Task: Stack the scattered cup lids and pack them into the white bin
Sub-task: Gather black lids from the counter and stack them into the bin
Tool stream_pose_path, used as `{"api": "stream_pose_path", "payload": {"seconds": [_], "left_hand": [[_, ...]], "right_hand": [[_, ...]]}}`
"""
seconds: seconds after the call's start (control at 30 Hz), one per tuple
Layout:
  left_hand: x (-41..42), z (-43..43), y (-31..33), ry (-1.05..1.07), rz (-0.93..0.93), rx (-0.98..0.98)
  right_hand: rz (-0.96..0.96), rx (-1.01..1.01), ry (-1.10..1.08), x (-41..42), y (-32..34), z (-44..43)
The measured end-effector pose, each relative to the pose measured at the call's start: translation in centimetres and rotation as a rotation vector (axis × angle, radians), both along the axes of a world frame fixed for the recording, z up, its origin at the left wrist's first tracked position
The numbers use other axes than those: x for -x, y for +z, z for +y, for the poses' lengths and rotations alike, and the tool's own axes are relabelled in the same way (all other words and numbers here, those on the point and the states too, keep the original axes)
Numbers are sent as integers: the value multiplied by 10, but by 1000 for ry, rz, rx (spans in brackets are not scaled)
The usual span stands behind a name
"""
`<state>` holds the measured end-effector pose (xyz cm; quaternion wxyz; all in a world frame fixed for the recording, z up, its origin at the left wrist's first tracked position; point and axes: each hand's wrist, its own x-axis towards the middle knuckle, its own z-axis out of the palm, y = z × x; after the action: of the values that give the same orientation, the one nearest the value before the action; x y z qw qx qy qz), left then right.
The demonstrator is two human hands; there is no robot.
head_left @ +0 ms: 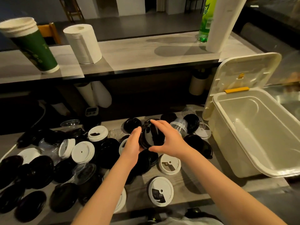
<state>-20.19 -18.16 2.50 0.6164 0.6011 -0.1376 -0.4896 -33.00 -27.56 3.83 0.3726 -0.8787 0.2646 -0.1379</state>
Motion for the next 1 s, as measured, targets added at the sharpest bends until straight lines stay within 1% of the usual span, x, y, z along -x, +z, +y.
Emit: {"api": "stream_pose_path", "payload": {"seconds": [0.07, 0.13, 0.2, 0.27, 0.37, 0.43, 0.47, 0.53, 0.6, 0.63, 0.7, 0.77, 0.83, 0.9, 1.0], "left_hand": [[1, 5, 1, -87, -24, 28], [2, 7, 1, -146, -101, 52], [5, 5, -2, -192, -153, 61], [9, 0, -7, -226, -163, 60], [5, -8, -22, -188, -147, -2], [-3, -14, -32, -136, -165, -48], [-7, -17, -36, -113, -188, -65], [-14, -21, -47, -75, -212, -105], [-20, -25, -56, -44, -205, -116], [-20, -25, -56, -26, -205, -121], [-17, -24, -48, -6, -202, -139], [-14, -23, -44, 7, -204, -146], [-12, -23, -44, 16, -208, -154], [-10, -23, -43, 27, -207, -155], [-7, -26, -41, 31, -208, -145]], "right_hand": [[12, 23, 0, 2, 0, 4], [27, 68, 5, 6, -3, 6], [72, 119, 7, 13, -7, 5], [121, 144, 12, 22, -11, 3], [103, 41, -18, 40, -20, -5], [43, -55, -141, 56, -27, -16], [48, -68, -229, 64, -33, -24], [177, -35, -393, 77, -49, -41], [337, -15, -478, 86, -66, -56], [409, -10, -473, 88, -73, -61], [545, 19, -391, 88, -84, -67], [643, 77, -326, 85, -93, -68], [625, 146, -339, 85, -98, -67], [531, 157, -380, 88, -99, -65], [358, 182, -384, 94, -93, -63]]}}
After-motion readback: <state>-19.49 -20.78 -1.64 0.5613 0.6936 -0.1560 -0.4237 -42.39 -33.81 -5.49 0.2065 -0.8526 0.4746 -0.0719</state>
